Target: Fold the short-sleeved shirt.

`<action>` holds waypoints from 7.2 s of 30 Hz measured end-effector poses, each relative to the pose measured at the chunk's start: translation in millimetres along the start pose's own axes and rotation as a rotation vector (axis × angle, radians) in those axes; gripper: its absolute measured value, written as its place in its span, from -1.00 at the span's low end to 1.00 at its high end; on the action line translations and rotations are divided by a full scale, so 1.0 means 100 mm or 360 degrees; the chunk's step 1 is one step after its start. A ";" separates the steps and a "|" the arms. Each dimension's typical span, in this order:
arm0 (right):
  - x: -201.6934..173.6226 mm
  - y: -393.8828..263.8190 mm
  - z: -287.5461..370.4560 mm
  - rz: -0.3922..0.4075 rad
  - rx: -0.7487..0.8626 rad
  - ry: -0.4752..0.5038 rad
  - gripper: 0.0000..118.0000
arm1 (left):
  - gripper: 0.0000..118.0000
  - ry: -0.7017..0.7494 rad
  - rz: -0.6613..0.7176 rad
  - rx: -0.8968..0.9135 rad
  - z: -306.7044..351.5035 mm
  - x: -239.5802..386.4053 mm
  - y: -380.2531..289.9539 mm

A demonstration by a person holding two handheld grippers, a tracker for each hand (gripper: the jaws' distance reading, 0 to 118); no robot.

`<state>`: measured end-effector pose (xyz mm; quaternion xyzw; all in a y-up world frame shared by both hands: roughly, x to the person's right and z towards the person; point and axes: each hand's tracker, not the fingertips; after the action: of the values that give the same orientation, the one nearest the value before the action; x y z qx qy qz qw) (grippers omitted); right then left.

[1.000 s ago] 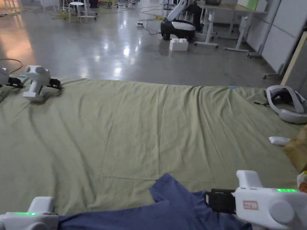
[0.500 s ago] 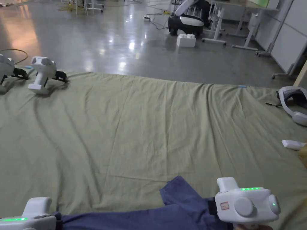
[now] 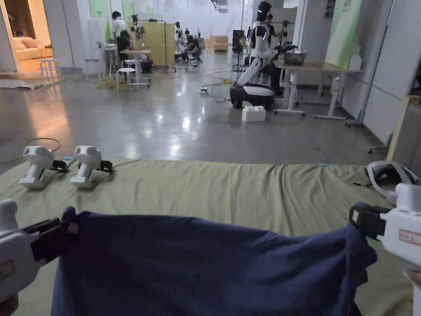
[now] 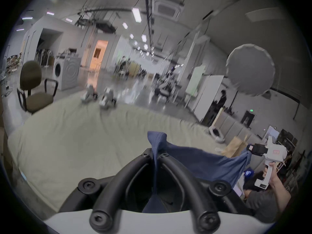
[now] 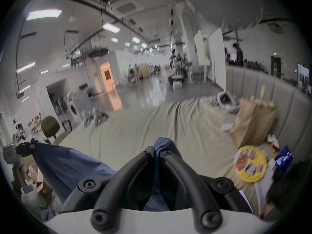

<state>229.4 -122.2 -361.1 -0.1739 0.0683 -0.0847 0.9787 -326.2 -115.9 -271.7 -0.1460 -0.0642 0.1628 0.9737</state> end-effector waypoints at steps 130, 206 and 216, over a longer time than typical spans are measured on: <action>-0.99 -1.32 2.05 0.0304 0.0317 0.0023 -0.88 | -0.97 0.0121 -0.0538 0.0357 1.56 0.95 -1.11; 0.54 -2.34 0.61 -0.0178 -0.0453 -0.0135 -0.86 | -0.90 0.0175 -0.0188 -0.0628 -0.17 -0.49 -2.00; 0.59 -1.56 -1.08 -0.0084 -0.0573 -0.0237 -0.86 | -0.90 0.0257 -0.0101 -0.0691 -1.88 -0.76 -1.34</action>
<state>247.6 -313.3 -413.2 -0.3537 0.0053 -0.0836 0.9316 -325.3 -312.1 -415.0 -0.3624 -0.0241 0.1024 0.9261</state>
